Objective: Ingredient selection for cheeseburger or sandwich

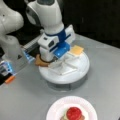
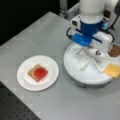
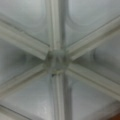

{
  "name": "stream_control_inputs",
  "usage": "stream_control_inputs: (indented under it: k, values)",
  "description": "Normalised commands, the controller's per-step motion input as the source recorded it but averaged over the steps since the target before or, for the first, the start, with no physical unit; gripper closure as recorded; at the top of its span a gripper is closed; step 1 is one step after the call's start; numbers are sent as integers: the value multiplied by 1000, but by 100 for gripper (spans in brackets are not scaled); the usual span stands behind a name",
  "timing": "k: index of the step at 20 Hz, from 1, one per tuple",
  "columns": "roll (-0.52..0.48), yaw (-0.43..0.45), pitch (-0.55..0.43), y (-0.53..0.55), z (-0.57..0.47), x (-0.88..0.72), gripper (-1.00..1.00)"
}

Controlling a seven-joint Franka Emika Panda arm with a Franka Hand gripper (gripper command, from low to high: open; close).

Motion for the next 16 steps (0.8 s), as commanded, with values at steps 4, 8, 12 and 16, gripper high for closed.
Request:
stream_control_inputs:
  k: [4, 8, 12, 16]
  values:
    - [-177, 112, -130, 74, -135, -182, -100]
    - [-163, 90, -131, 120, -101, -211, -100]
    - [-156, 65, -163, 91, -140, -207, -100]
    - [-164, 53, -198, 32, -190, -185, -100]
